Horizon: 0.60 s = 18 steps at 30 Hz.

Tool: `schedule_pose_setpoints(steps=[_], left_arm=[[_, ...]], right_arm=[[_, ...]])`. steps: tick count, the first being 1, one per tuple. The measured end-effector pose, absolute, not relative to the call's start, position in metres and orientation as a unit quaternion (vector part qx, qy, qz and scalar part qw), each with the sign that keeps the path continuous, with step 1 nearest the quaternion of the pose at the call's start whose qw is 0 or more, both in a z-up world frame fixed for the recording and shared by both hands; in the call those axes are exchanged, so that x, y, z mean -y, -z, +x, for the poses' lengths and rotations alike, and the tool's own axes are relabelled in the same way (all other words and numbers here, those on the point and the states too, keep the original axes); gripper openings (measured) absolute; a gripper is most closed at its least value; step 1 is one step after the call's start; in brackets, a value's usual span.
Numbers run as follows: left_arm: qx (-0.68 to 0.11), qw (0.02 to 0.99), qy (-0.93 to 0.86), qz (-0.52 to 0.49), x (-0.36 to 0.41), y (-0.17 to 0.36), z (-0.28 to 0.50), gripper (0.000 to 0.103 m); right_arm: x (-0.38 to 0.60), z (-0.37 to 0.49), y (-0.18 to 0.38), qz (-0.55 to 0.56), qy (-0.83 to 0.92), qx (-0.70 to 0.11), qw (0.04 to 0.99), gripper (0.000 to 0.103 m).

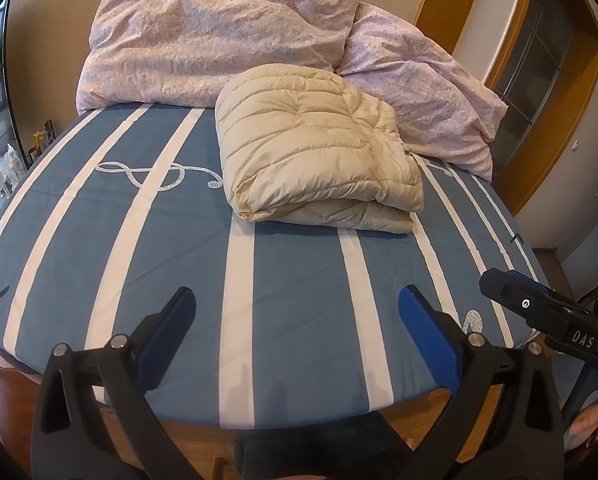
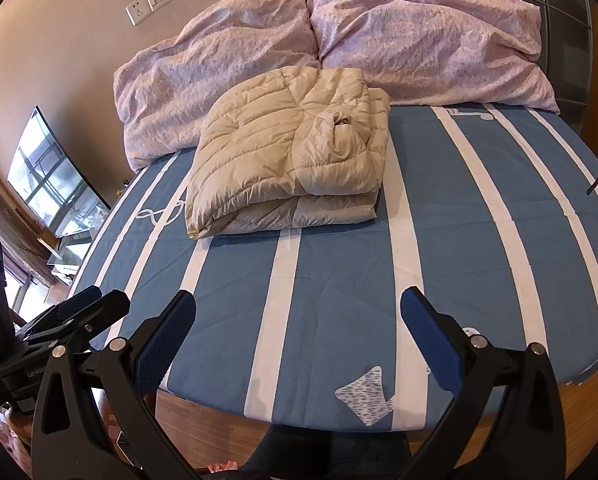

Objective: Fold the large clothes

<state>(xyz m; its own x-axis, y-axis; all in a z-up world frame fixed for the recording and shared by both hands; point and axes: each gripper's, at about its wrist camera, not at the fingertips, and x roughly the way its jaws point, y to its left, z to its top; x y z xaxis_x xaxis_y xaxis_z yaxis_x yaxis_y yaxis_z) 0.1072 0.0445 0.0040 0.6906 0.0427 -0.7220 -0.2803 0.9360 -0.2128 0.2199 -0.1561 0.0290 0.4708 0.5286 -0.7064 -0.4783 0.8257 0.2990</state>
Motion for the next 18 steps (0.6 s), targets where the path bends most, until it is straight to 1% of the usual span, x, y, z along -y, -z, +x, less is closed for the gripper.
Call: schedule_pose_setpoints(steps=[18], left_arm=[[-0.380,0.909,-0.073,-0.158,-0.0447,-0.0037,0.1074,0.101]], right_arm=[[0.1559,0.2230,-0.0254,0.031,-0.293,-0.425,0.856,0.102]])
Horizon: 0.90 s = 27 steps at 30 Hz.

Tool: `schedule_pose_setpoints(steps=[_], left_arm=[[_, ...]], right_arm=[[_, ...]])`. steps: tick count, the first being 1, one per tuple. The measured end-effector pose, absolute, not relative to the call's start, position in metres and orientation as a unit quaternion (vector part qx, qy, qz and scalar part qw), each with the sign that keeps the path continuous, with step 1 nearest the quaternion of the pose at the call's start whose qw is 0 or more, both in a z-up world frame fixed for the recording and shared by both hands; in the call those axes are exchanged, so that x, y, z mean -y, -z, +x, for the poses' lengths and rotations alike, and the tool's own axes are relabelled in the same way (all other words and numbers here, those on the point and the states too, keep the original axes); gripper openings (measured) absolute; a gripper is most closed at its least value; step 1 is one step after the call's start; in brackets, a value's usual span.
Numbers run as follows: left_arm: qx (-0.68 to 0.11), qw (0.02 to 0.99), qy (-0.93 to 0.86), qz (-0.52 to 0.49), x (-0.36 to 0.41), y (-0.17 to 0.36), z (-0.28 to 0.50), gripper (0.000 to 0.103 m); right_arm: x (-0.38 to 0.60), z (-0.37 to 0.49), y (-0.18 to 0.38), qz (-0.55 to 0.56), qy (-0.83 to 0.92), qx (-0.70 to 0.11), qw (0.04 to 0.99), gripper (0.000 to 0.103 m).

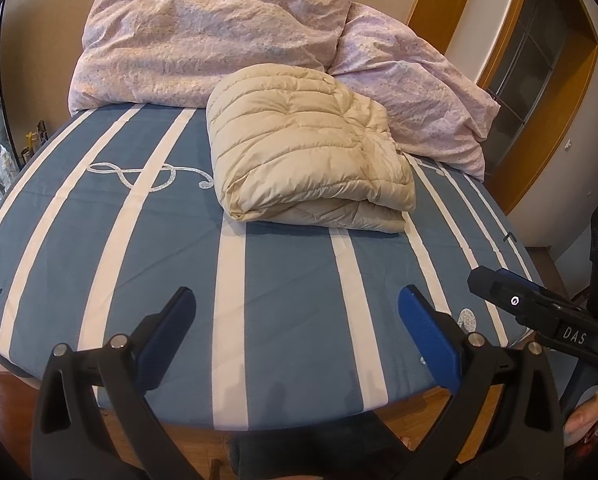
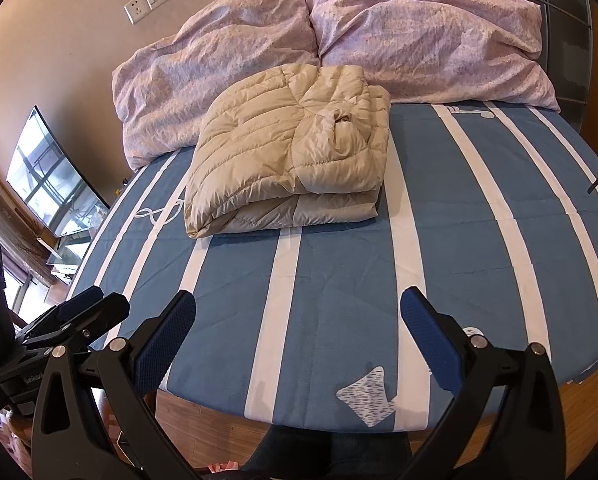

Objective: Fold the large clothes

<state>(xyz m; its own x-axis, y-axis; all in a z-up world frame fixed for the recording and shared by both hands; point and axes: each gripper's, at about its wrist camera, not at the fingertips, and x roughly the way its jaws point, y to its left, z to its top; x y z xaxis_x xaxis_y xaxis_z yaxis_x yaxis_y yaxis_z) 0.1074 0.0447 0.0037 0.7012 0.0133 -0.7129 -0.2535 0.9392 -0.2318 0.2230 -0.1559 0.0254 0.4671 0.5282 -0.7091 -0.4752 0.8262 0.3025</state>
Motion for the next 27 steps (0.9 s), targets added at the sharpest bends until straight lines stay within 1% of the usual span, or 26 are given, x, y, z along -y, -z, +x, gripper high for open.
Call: schedule_pose_setpoints(steps=[27], left_arm=[[-0.377,0.910,-0.071,-0.156,-0.0414,-0.0039,0.1087,0.101]], right_arm=[[0.1529,0.2212,-0.0233,0.032,-0.293,-0.426,0.855,0.102]])
